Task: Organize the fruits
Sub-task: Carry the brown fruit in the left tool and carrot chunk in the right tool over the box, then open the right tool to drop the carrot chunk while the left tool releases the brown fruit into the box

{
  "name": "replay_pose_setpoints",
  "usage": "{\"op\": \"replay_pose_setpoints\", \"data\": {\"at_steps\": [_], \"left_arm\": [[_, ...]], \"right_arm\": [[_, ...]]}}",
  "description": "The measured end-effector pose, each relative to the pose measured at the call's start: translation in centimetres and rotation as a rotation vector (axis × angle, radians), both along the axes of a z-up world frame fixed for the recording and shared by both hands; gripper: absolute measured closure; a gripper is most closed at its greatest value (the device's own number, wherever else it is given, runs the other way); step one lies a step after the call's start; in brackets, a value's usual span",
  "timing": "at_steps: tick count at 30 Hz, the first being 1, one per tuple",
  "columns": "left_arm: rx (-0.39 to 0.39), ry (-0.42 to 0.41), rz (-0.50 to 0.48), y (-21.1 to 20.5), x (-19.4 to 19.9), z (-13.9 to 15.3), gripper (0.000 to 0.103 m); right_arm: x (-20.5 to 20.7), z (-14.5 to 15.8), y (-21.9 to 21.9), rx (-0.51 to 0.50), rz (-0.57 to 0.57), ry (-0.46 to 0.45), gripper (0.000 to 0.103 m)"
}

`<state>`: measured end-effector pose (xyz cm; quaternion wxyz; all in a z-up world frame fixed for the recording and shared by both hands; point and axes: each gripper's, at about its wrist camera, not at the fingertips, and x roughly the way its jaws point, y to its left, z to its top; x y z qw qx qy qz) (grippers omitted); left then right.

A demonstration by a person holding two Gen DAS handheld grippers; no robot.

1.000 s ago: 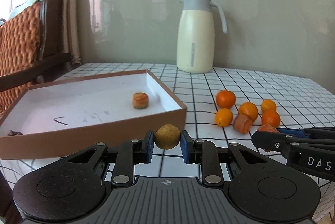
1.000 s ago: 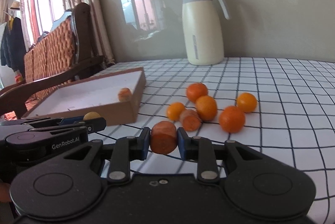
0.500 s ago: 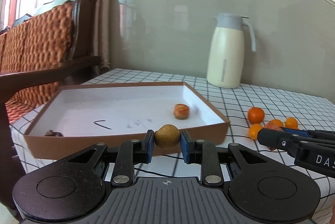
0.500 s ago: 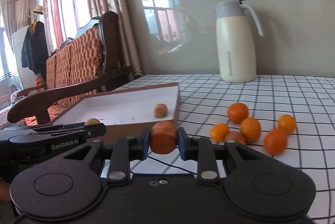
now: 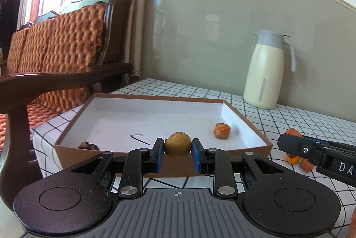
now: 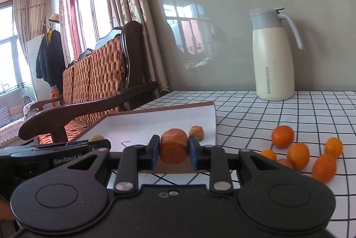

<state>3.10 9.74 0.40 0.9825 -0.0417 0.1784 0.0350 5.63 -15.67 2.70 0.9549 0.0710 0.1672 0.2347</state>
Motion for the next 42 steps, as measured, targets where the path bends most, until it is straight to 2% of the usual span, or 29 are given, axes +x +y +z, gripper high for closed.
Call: {"op": "replay_pose_setpoints", "data": {"at_steps": [16,42], "left_arm": [[-0.008,-0.018,0.114,3.5,0.4,0.3,0.076],[-0.031,0.009,0.21,7.4,4.4,0.5,0.076]], "right_arm": [[2.5,0.5,1.6,0.037,-0.003,-0.011,0.084],[7.2,0.5,4.2,-0.017,-0.024,0.004,0.084]]}}
